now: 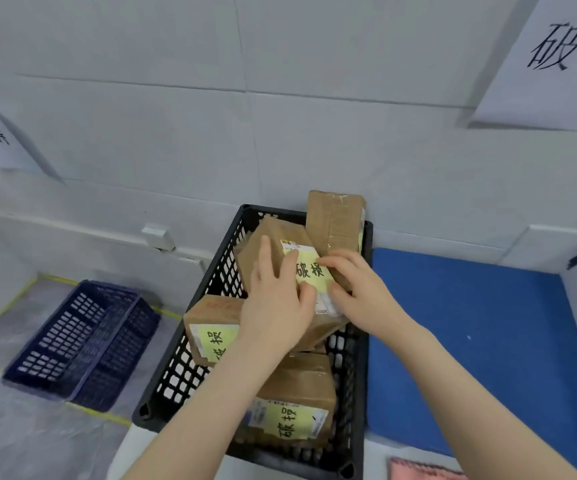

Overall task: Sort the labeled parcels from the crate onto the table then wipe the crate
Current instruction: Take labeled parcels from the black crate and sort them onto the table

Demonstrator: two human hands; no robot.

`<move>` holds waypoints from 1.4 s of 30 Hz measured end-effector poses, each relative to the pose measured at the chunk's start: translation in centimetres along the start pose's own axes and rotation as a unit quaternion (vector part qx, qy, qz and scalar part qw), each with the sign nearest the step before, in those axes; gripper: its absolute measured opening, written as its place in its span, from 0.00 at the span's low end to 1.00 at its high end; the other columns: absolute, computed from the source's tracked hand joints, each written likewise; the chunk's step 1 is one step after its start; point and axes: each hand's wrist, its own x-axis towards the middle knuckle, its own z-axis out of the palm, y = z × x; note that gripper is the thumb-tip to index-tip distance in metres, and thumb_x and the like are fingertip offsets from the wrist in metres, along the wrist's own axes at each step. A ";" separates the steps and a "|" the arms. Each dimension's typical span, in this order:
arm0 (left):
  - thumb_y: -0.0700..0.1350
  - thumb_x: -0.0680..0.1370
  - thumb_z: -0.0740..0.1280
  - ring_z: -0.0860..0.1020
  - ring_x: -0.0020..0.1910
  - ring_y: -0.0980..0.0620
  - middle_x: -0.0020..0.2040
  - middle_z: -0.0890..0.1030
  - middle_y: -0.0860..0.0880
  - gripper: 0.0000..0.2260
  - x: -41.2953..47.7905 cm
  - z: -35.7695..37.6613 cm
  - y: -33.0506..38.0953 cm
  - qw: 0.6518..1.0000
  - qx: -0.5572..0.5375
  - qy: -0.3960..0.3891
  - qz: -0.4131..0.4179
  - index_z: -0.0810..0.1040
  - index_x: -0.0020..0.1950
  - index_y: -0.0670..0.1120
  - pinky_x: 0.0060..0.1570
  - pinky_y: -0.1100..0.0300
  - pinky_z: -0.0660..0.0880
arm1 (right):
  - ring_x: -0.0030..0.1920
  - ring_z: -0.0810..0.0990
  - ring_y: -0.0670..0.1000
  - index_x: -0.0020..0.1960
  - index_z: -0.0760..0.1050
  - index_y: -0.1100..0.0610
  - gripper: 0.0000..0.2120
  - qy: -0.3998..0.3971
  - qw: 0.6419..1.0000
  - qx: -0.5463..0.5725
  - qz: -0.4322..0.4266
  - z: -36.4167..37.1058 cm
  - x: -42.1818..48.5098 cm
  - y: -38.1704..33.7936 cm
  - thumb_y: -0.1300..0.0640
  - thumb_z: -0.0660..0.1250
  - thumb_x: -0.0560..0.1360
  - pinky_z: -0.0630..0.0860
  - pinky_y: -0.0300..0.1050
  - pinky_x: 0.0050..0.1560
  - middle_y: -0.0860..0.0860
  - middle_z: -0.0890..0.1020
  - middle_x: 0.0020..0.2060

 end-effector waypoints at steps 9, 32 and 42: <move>0.47 0.78 0.52 0.60 0.73 0.56 0.77 0.48 0.62 0.22 -1.3 -3.4 -2.2 0.991 -0.089 0.022 0.099 0.63 0.74 0.52 0.62 0.53 0.73 | 0.61 0.73 0.42 0.62 0.74 0.44 0.18 0.043 0.990 0.134 -0.004 0.8 0.0 -3.9 0.58 0.61 0.75 0.72 0.30 0.49 0.36 0.67 0.66; 0.46 0.73 0.54 0.64 0.70 0.58 0.76 0.53 0.63 0.23 -4.4 17.3 22.6 0.945 -0.134 -0.114 0.277 0.67 0.69 0.55 0.47 0.57 0.76 | 0.55 0.74 0.35 0.62 0.71 0.41 0.21 0.201 0.967 -0.021 0.153 -18.3 -20.8 12.8 0.62 0.62 0.75 0.73 0.32 0.41 0.38 0.63 0.68; 0.41 0.75 0.59 0.74 0.60 0.48 0.73 0.55 0.67 0.21 -2.6 27.4 25.1 0.953 -0.190 -0.155 0.179 0.68 0.67 0.55 0.43 0.59 0.74 | 0.58 0.76 0.50 0.67 0.69 0.48 0.23 0.056 0.963 -0.078 0.251 -20.5 -17.9 22.3 0.64 0.59 0.74 0.74 0.45 0.55 0.46 0.58 0.73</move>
